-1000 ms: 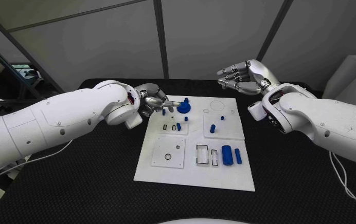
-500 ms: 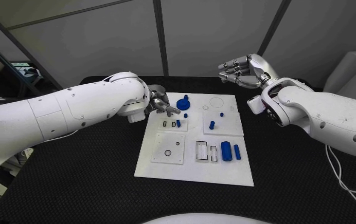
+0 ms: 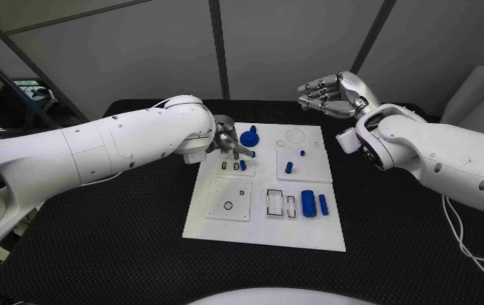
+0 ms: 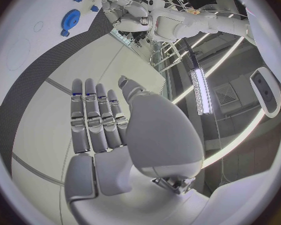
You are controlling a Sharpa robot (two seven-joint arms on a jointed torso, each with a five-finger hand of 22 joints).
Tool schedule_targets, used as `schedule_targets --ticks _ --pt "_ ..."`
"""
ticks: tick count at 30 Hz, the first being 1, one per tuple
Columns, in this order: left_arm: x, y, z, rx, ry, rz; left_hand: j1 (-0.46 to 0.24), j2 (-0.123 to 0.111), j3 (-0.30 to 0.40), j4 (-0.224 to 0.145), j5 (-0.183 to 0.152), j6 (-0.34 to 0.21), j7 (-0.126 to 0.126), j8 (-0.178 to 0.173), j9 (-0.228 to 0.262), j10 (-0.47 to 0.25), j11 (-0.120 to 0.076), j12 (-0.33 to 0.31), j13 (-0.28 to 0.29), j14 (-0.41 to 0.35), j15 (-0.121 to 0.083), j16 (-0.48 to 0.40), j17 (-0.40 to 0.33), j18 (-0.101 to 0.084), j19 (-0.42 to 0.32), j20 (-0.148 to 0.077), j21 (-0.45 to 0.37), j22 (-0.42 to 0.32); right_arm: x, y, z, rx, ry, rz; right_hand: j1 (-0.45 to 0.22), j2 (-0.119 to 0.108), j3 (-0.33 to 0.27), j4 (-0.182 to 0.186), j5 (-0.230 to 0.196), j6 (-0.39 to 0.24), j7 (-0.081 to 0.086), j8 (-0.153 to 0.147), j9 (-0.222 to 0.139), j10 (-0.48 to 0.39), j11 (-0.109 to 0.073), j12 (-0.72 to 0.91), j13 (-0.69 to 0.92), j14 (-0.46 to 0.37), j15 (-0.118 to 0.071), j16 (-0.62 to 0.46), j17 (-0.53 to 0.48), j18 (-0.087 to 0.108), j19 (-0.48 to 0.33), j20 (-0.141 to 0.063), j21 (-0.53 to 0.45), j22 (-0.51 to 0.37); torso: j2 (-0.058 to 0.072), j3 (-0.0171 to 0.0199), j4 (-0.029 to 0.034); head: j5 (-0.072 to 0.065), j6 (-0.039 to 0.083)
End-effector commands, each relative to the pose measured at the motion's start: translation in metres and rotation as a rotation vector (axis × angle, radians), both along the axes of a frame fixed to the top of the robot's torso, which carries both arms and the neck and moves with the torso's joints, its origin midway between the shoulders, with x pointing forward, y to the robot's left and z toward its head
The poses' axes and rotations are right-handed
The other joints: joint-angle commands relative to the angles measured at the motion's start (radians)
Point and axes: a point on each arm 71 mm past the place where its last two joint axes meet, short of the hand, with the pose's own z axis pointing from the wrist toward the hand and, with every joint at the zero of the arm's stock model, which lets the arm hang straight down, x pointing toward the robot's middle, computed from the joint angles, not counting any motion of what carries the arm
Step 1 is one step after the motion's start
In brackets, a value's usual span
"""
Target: Assemble the parts on the task board
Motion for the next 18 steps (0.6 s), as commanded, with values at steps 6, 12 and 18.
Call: schedule_targets --ticks 6,12,18 --pt "0.0006 -0.0024 -0.0022 0.043 0.03 -0.024 -0.006 0.008 -0.01 -0.001 -0.001 0.0 -0.01 0.017 0.014 0.011 -0.002 0.013 0.008 0.1 0.0 0.01 0.245 -0.029 0.029 -0.005 0.008 0.021 0.0008 0.001 0.0009 0.003 0.008 -0.002 -0.013 0.003 -0.006 -0.004 0.007 -0.004 0.009 -0.006 -0.002 -0.009 0.002 -0.003 -0.001 -0.001 0.006 -0.004 -0.006 0.004 0.009 0.002 -0.012 -0.006 0.006 0.0012 -0.0013 0.002 -0.006" --pt "-0.0002 -0.0032 -0.0056 0.06 0.049 -0.037 -0.003 0.011 -0.012 -0.002 0.002 0.0 -0.011 0.023 0.023 0.011 -0.003 0.017 0.012 0.1 -0.001 0.011 0.247 -0.029 0.03 -0.006 0.011 0.026 0.001 0.0013 0.0006 0.002 0.012 -0.002 -0.014 0.004 -0.007 -0.005 0.01 -0.005 0.01 -0.006 -0.002 -0.011 0.003 -0.003 -0.001 -0.001 0.006 -0.004 -0.008 0.004 0.01 0.002 -0.015 -0.008 0.007 0.0014 -0.0024 0.004 -0.012" --pt "-0.0007 -0.0032 -0.0068 0.067 0.058 -0.043 0.0 0.014 -0.015 -0.002 0.002 0.0 -0.013 0.03 0.032 0.013 -0.004 0.022 0.017 0.101 -0.002 0.013 0.249 -0.03 0.032 -0.006 0.014 0.032 0.0013 0.0015 0.0003 0.002 0.014 -0.003 -0.015 0.005 -0.01 -0.006 0.013 -0.006 0.013 -0.006 -0.002 -0.013 0.005 -0.003 -0.001 -0.002 0.007 -0.004 -0.012 0.004 0.012 0.003 -0.02 -0.012 0.006 0.0014 -0.0017 0.002 -0.015"
